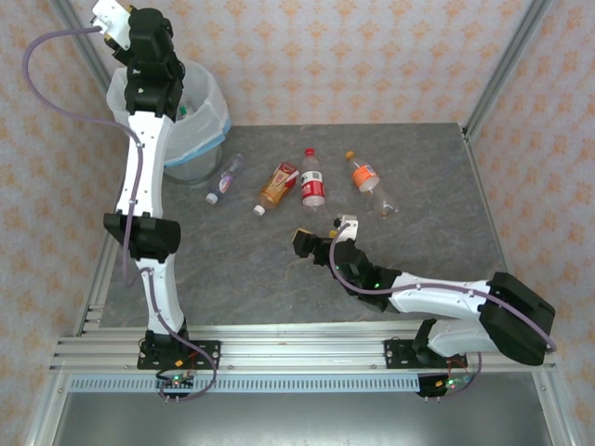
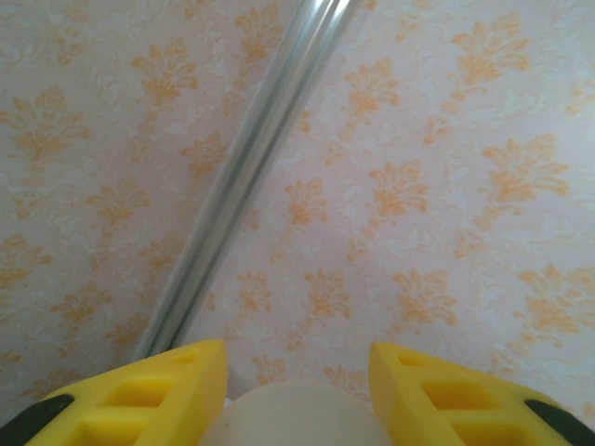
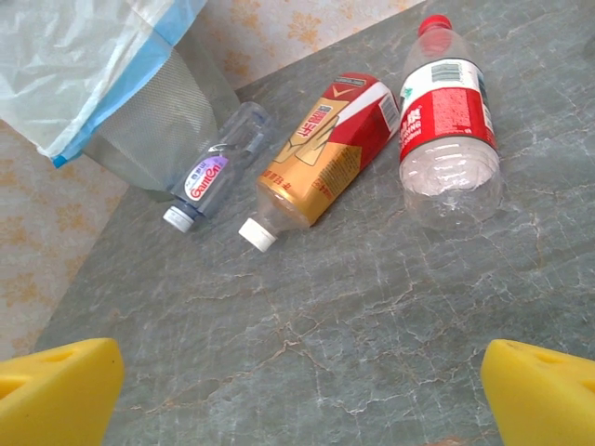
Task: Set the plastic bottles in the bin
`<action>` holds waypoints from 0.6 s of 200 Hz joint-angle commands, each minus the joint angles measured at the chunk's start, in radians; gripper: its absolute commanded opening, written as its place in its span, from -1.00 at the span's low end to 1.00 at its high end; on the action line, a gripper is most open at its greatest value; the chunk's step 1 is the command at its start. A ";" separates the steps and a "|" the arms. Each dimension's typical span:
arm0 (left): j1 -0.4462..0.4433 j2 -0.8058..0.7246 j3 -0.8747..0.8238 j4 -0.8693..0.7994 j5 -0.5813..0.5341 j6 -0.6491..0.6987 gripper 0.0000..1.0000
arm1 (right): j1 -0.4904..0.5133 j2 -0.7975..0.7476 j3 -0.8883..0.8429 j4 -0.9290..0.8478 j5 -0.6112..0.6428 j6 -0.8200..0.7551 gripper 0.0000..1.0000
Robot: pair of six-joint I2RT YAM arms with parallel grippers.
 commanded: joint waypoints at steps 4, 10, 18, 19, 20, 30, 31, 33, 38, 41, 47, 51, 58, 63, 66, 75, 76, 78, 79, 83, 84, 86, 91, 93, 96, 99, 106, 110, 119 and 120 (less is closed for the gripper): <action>0.034 0.083 0.101 -0.093 -0.087 -0.049 -1.00 | 0.003 -0.039 -0.007 -0.026 -0.029 -0.050 0.98; 0.040 0.094 0.104 -0.098 -0.086 -0.067 -1.00 | 0.002 -0.041 -0.008 -0.028 -0.030 -0.055 0.98; 0.048 0.107 0.103 -0.105 -0.080 -0.089 -1.00 | 0.003 -0.045 -0.008 -0.029 -0.026 -0.061 0.98; 0.049 0.109 0.103 -0.106 -0.079 -0.092 -1.00 | 0.003 -0.045 -0.008 -0.029 -0.026 -0.061 0.98; 0.050 0.111 0.104 -0.107 -0.078 -0.095 -1.00 | 0.003 -0.045 -0.008 -0.028 -0.026 -0.061 0.98; 0.057 0.126 0.104 -0.117 -0.070 -0.119 -1.00 | 0.002 -0.045 -0.008 -0.027 -0.022 -0.066 0.98; 0.058 0.128 0.104 -0.118 -0.069 -0.121 -1.00 | 0.003 -0.046 -0.008 -0.027 -0.023 -0.066 0.98; 0.058 0.131 0.104 -0.119 -0.067 -0.123 -1.00 | 0.003 -0.046 -0.008 -0.028 -0.022 -0.067 0.98; 0.062 0.138 0.104 -0.121 -0.060 -0.131 -1.00 | 0.003 -0.046 -0.008 -0.028 -0.023 -0.070 0.98; 0.064 0.144 0.104 -0.123 -0.056 -0.134 -1.00 | 0.002 -0.046 -0.007 -0.029 -0.024 -0.072 0.98; 0.067 0.153 0.104 -0.124 -0.047 -0.140 -1.00 | 0.002 -0.046 -0.006 -0.030 -0.024 -0.075 0.98; 0.069 0.159 0.104 -0.125 -0.041 -0.143 -1.00 | 0.003 -0.046 -0.006 -0.030 -0.026 -0.077 0.98; 0.072 0.169 0.104 -0.125 -0.032 -0.145 -1.00 | 0.002 -0.046 -0.005 -0.033 -0.027 -0.077 0.98; 0.076 0.177 0.105 -0.122 -0.023 -0.147 -1.00 | 0.003 -0.047 -0.004 -0.035 -0.027 -0.078 0.98; 0.078 0.181 0.104 -0.122 -0.016 -0.147 -1.00 | 0.003 -0.047 -0.003 -0.036 -0.029 -0.078 0.98; 0.085 0.194 0.104 -0.118 0.013 -0.152 -1.00 | 0.002 -0.046 -0.003 -0.040 -0.032 -0.080 0.98; 0.086 0.196 0.104 -0.118 0.015 -0.152 -1.00 | 0.003 -0.046 -0.003 -0.041 -0.031 -0.080 0.98; 0.088 0.199 0.104 -0.117 0.023 -0.152 -1.00 | 0.003 -0.046 -0.003 -0.040 -0.034 -0.080 0.98; 0.089 0.201 0.105 -0.118 0.027 -0.152 -1.00 | 0.003 -0.046 -0.003 -0.041 -0.034 -0.080 0.98; 0.091 0.205 0.104 -0.116 0.040 -0.152 -1.00 | 0.002 -0.045 -0.003 -0.042 -0.036 -0.081 0.98; 0.092 0.207 0.104 -0.116 0.043 -0.152 -1.00 | 0.003 -0.045 -0.003 -0.043 -0.036 -0.081 0.98; 0.093 0.209 0.105 -0.115 0.048 -0.152 -0.99 | 0.002 -0.045 -0.003 -0.044 -0.036 -0.081 0.98; 0.097 0.215 0.105 -0.116 0.056 -0.152 -0.96 | 0.002 -0.045 -0.003 -0.045 -0.037 -0.081 0.98; 0.096 0.216 0.106 -0.116 0.057 -0.151 -0.95 | 0.002 -0.045 -0.003 -0.045 -0.037 -0.081 0.98; 0.098 0.219 0.105 -0.116 0.058 -0.151 -0.94 | 0.002 -0.044 -0.003 -0.045 -0.035 -0.080 0.98; 0.098 0.222 0.105 -0.115 0.056 -0.165 -0.92 | 0.003 -0.044 -0.004 -0.045 -0.036 -0.078 0.98; 0.099 0.228 0.105 -0.116 0.052 -0.177 -0.88 | 0.002 -0.043 -0.003 -0.046 -0.038 -0.078 0.98; 0.099 0.230 0.105 -0.117 0.047 -0.178 -0.85 | 0.003 -0.042 -0.002 -0.046 -0.036 -0.078 0.98; 0.099 0.236 0.105 -0.122 0.038 -0.179 -0.71 | 0.003 -0.042 -0.002 -0.046 -0.033 -0.079 0.98; 0.100 0.237 0.105 -0.121 0.037 -0.179 -0.69 | 0.003 -0.042 -0.002 -0.046 -0.032 -0.079 0.98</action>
